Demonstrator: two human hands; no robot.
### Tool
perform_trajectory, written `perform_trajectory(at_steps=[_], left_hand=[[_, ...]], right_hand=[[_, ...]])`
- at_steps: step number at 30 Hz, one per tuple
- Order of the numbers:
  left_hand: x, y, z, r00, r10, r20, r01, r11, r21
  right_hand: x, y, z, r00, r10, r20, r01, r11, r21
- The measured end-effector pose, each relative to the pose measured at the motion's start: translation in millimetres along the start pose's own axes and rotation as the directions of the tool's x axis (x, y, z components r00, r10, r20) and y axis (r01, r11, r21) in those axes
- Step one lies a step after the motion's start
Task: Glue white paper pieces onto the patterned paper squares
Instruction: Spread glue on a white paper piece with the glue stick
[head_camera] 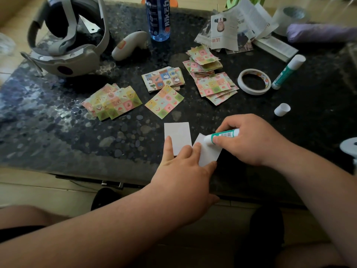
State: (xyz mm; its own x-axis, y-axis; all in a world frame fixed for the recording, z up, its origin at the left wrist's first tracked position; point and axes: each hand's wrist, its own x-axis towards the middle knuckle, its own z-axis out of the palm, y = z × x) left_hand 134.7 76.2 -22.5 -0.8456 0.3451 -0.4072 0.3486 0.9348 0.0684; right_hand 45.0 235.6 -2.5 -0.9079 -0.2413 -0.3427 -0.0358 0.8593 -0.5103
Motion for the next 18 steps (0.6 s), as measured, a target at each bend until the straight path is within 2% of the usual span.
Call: perform_trajectory(at_steps=[4, 10, 18], left_hand=[[0.1, -0.6, -0.3, 1.000, 0.003, 0.013, -0.004, 1.000, 0.006], [0.0, -1.5, 0.3, 0.999, 0.005, 0.031, -0.005, 1.000, -0.005], [0.3, -2.2, -1.8, 0.999, 0.012, 0.047, -0.012, 1.000, -0.001]], right_hand=[[1.3, -1.2, 2.7, 1.000, -0.008, -0.010, 0.008, 1.000, 0.007], [-0.2, 1.1, -17.6, 0.995, 0.087, 0.055, -0.082, 0.993, -0.082], [-3.0, 0.3, -8.6, 0.997, 0.074, 0.018, -0.074, 0.997, 0.026]])
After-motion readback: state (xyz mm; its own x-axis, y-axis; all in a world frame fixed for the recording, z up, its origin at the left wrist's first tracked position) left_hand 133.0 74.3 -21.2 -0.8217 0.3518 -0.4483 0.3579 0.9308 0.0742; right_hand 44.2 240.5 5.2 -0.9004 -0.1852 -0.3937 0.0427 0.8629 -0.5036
